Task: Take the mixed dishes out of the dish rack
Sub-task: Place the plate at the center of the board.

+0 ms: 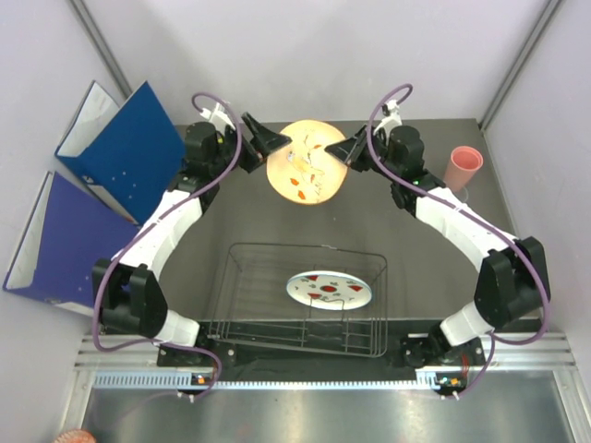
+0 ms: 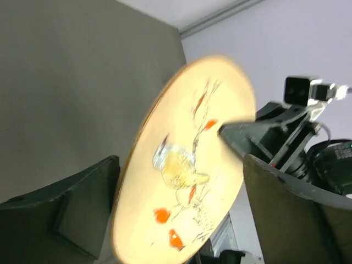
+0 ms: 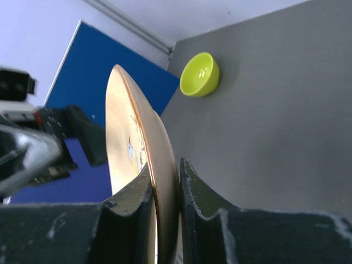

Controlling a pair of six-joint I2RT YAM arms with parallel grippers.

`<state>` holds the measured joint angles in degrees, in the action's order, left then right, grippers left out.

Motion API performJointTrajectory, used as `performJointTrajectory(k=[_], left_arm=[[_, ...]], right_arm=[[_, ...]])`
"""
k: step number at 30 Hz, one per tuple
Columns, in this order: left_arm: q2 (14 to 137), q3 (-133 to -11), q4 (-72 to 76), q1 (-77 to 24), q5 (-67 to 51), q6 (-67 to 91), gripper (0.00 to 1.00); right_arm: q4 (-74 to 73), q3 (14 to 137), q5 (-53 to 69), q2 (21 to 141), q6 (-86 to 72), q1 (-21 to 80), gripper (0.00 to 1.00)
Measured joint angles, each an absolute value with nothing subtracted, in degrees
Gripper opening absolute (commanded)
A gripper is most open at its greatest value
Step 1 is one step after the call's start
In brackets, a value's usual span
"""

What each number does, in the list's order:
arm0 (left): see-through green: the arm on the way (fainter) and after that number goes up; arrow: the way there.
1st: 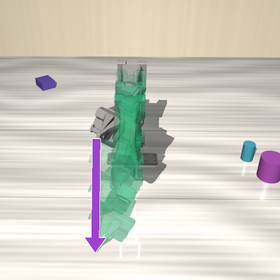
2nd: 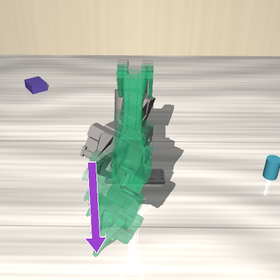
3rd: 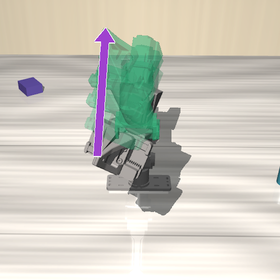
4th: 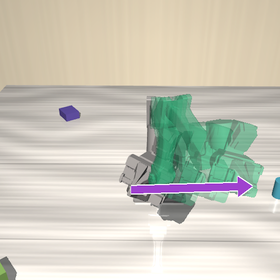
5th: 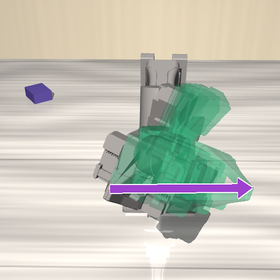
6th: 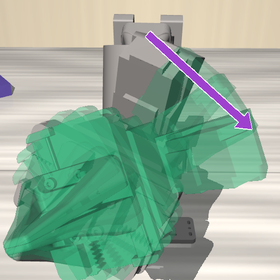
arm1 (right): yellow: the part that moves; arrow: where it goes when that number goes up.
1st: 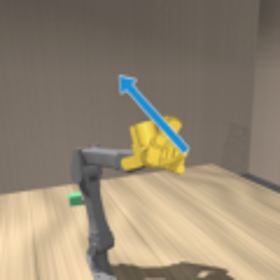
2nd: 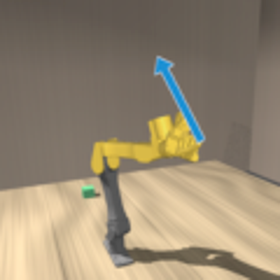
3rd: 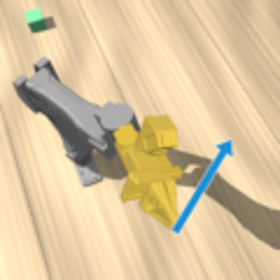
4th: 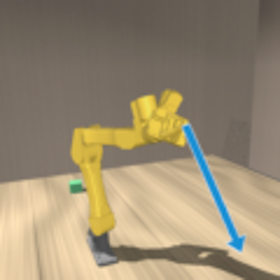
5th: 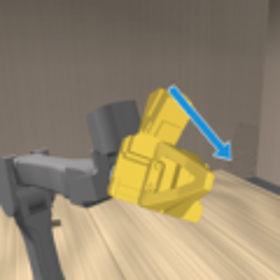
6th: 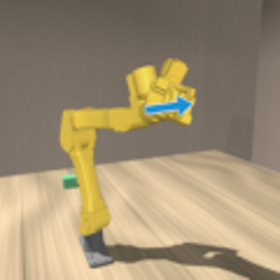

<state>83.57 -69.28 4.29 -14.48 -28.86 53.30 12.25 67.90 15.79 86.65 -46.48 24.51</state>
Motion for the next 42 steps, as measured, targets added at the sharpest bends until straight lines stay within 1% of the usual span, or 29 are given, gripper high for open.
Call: performJointTrajectory(k=[4, 8, 12, 17, 22, 27, 40, 41, 42], left_arm=[[83.37, -72.27, 3.81, -11.66, -26.11, 52.14, 0.99], [81.19, -71.31, 2.39, -7.35, -21.52, 52.14, 0.99], [75.9, -66.35, 0.93, -5.43, -16.43, 51.94, 0.99], [68.77, -59.83, -0.03, -5.67, -12.49, 51.24, 0.99], [67.61, -55.75, 1.32, -5.67, -12.16, 51.33, 0.99], [69.36, -54.59, 1.28, -5.67, -13.34, 51.94, 0.99], [69.87, -51.77, 2.22, -5.69, -15.64, 52.1, 0.99], [69.91, -51.51, 2.31, -5.69, -15.62, 52.07, 0.99], [69.93, -51.22, 2.35, -5.69, -15.62, 52.05, 0.99]], right_arm=[[10.0, 68.36, 19.2, 87.07, -46.63, 23.44, 0.0], [6.39, 75.4, 20.38, 92.62, -47.31, 20.86, 0.0], [5.13, 83.85, 18.81, 100.75, -48.73, 16.64, 0.0], [4.03, 87.92, 16.49, 109.08, -51.42, 10.15, 0.0], [3.09, 88.66, 13.58, 116.71, -52.88, 6.2, 0.0], [1.5, 89.06, 12.64, 121.62, -53.04, 6.11, 0.0], [0.6, 93.17, 11.88, 127.55, -52.42, 6.37, 0.0], [0.51, 93.73, 11.88, 128.05, -52.27, 6.37, 0.01], [0.34, 94.21, 11.86, 128.49, -52.1, 6.37, 0.07]])
